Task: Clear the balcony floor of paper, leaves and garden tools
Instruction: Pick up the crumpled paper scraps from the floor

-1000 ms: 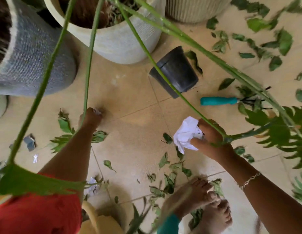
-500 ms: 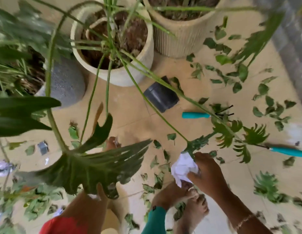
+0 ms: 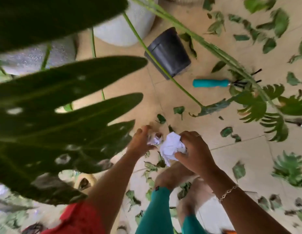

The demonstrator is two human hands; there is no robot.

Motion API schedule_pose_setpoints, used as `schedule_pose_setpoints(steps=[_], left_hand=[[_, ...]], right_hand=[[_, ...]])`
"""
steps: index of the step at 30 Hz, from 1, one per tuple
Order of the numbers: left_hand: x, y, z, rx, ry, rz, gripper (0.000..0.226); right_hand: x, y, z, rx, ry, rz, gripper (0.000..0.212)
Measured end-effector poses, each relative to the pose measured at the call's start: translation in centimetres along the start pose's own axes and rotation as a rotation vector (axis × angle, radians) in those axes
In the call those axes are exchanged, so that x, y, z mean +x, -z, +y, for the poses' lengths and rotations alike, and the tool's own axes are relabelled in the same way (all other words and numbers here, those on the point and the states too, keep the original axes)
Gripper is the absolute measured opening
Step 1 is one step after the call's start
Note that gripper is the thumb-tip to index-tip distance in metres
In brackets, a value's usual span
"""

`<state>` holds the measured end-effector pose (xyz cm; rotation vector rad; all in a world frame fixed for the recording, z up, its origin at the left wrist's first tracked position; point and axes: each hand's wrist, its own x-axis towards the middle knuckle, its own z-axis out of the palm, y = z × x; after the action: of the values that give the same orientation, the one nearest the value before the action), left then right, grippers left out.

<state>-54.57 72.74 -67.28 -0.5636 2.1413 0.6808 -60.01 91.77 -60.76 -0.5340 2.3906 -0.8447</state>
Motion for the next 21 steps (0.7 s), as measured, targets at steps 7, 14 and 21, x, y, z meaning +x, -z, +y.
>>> schedule_pose_setpoints(steps=[7, 14, 21], left_hand=[[0.6, -0.9, 2.1, 0.178, 0.091, 0.023, 0.050], [-8.5, 5.7, 7.0, -0.240, 0.104, 0.070, 0.014], [-22.5, 15.1, 12.8, -0.531, 0.090, 0.098, 0.017]], right_hand=[[-1.9, 2.3, 2.2, -0.046, -0.042, 0.036, 0.028], [-6.8, 8.5, -3.2, -0.067, -0.151, 0.048, 0.023], [-10.6, 20.9, -14.0, -0.102, -0.097, 0.124, 0.033]])
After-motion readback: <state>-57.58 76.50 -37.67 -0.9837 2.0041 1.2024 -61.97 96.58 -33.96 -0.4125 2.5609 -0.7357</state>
